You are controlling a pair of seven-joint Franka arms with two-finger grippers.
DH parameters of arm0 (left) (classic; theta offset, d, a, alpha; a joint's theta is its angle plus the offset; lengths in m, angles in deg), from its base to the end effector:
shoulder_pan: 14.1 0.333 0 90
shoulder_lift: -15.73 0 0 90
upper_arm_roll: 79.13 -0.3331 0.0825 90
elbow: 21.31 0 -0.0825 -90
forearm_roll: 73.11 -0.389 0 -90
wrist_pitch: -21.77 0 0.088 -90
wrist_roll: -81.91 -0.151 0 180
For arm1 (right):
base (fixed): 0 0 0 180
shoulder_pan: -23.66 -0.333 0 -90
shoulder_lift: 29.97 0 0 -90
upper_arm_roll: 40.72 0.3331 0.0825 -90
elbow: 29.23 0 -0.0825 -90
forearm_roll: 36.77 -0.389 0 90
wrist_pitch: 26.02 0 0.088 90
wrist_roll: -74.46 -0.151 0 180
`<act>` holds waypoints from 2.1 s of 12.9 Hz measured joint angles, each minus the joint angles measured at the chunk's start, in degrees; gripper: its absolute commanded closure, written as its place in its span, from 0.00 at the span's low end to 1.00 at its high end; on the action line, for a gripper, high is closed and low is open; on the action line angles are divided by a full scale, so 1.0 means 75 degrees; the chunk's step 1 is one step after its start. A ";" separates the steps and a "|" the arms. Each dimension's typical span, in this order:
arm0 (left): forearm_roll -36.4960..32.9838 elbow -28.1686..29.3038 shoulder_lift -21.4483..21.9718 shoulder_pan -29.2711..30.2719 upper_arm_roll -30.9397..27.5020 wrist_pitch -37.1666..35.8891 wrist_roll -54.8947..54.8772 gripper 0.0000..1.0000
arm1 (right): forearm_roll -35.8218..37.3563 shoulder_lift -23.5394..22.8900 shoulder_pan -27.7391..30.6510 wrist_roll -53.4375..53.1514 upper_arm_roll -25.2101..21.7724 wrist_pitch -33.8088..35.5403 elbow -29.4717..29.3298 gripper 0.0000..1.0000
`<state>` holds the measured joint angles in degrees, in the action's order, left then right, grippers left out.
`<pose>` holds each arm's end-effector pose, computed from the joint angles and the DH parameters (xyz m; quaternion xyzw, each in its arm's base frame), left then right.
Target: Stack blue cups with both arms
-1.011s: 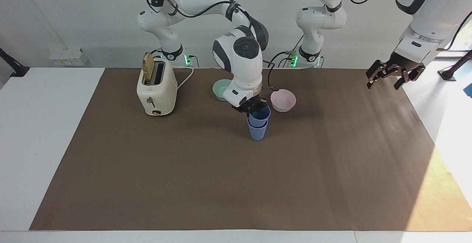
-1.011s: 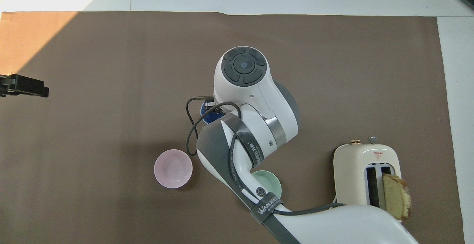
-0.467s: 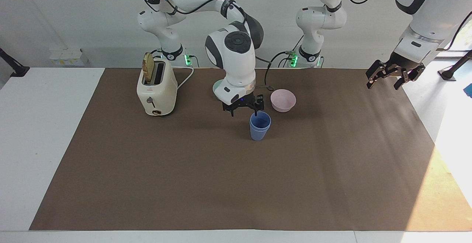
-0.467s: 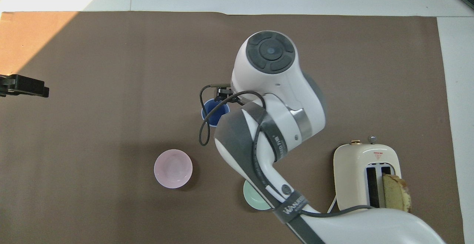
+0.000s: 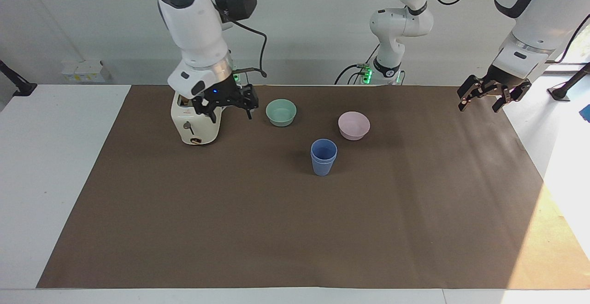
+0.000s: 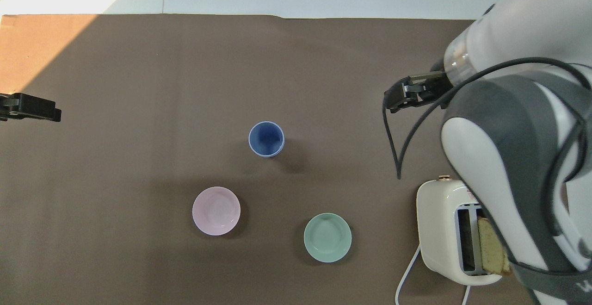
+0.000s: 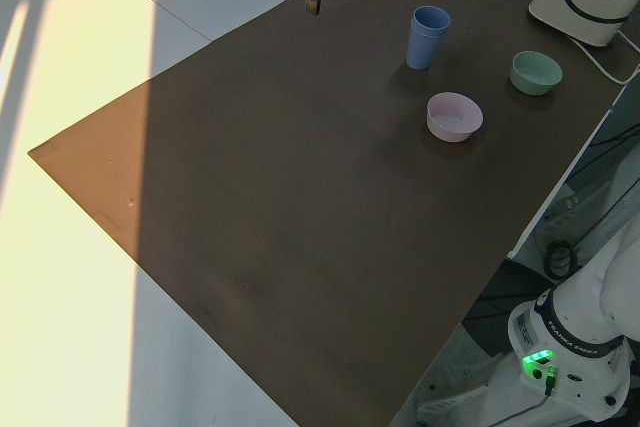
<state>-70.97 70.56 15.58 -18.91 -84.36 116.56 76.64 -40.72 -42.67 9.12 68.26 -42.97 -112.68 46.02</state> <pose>0.5703 -0.0012 0.5882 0.9987 -0.0412 0.0251 0.0173 0.6068 0.1460 0.5836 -0.9980 -0.0551 0.0159 0.0279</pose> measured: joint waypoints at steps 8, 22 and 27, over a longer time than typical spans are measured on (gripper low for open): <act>0.0000 0.0000 0.0000 0.0000 0.0007 0.0000 0.0000 0.00 | 0.0522 0.0372 0.1244 0.0715 -0.0011 0.1185 -0.0191 0.00; 0.0000 0.0001 0.0001 0.0000 0.0004 -0.0136 -0.0001 0.00 | 0.0505 0.1494 0.1723 0.0707 -0.0082 -0.0463 0.1938 0.00; -0.0001 0.0001 0.0113 0.0000 0.0000 -0.0428 -0.0001 0.00 | 0.0505 0.1494 0.1727 0.0707 -0.0083 -0.0477 0.1951 0.00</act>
<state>-70.97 70.57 16.43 -18.91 -84.36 113.35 76.63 -36.94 -31.46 22.07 73.56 -43.59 -116.25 60.65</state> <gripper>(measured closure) 0.000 0.000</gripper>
